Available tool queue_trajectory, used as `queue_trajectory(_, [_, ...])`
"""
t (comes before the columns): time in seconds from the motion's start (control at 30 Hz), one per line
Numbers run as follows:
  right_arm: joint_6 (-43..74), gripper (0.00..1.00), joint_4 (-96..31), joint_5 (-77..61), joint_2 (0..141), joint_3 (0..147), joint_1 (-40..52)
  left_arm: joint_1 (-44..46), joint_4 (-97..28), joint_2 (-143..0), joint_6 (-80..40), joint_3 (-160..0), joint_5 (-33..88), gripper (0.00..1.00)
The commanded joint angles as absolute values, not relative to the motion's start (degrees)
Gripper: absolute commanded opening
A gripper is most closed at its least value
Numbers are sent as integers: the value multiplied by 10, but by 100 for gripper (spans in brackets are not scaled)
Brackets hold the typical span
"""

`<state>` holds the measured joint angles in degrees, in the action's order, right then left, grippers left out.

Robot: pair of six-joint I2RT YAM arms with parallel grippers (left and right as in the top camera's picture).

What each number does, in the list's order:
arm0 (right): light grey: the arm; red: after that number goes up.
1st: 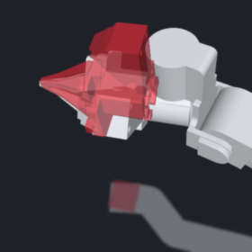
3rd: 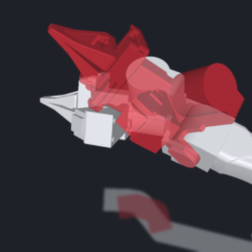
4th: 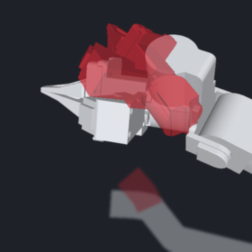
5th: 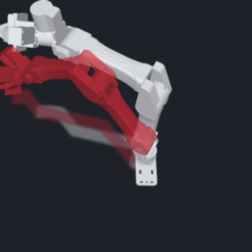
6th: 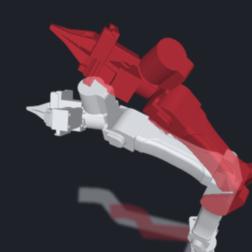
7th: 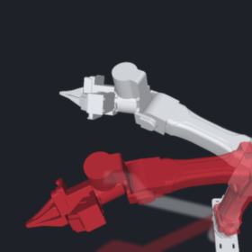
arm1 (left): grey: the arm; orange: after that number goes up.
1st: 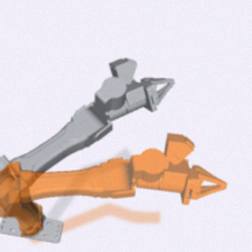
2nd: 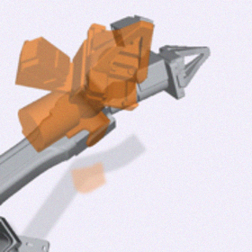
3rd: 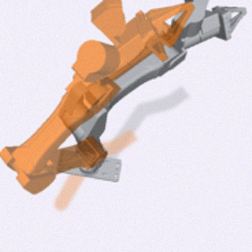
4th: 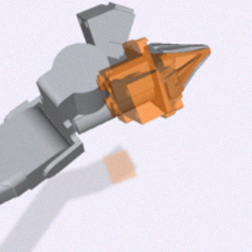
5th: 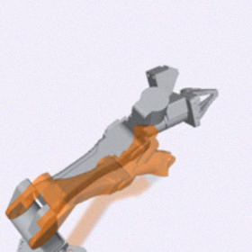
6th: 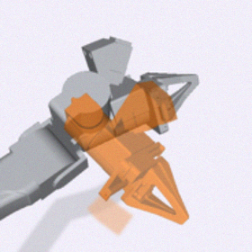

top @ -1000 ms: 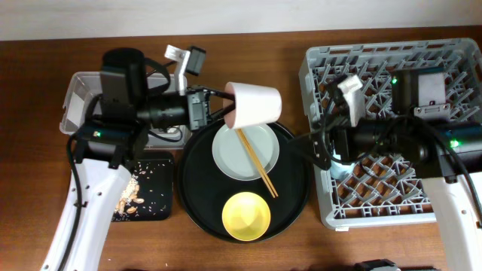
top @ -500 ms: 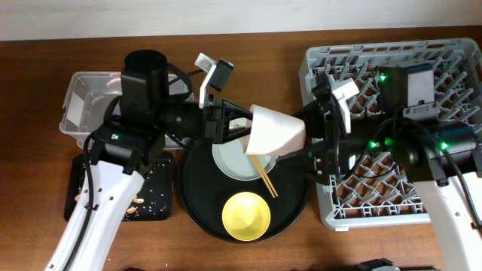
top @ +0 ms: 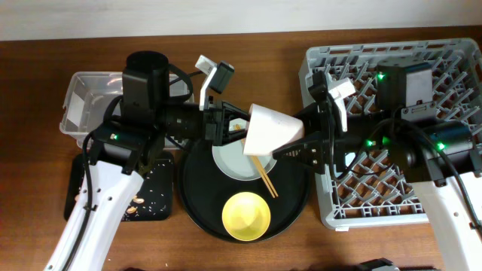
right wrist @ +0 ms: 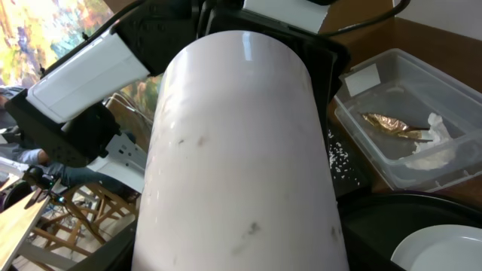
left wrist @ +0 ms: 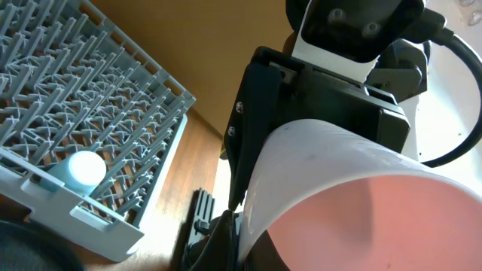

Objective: Sort waste into correct bins and load items into the dishwasher rack
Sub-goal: 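Place the pink cup upside down in the dish rack with right gripper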

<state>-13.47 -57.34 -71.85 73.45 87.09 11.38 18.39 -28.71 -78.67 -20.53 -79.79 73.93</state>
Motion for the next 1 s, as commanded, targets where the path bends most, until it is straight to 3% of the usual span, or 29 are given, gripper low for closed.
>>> queue_trajectory(0.0, [-145, 55, -541, -670, 736, 881, 109, 191, -327, -789, -170, -794, 736, 1])
queue_trajectory(0.2, [-141, 55, -518, -670, 736, 881, 109, 191, -336, -789, -170, -794, 735, 1])
queue_trajectory(0.47, [-141, 56, -516, -667, 736, 881, 108, 191, -357, -789, -170, -794, 640, 32])
queue_trajectory(0.67, [-130, 56, -515, -648, 736, 881, 108, 191, -436, -789, -170, -794, 396, 41])
queue_trajectory(0.73, [-130, 56, -512, -648, 736, 881, 108, 191, -459, -789, -152, -794, 370, 42])
queue_trajectory(0.8, [-109, 56, -498, -641, 736, 881, 108, 191, -459, -789, -144, -794, 355, 51])
queue_trajectory(0.87, [-56, 56, -488, -563, 736, 881, 108, 191, -462, -789, -144, -794, 285, 64])
queue_trajectory(0.97, [33, 56, -526, -285, 736, 881, 108, 191, -478, -789, -144, -794, 254, 70])
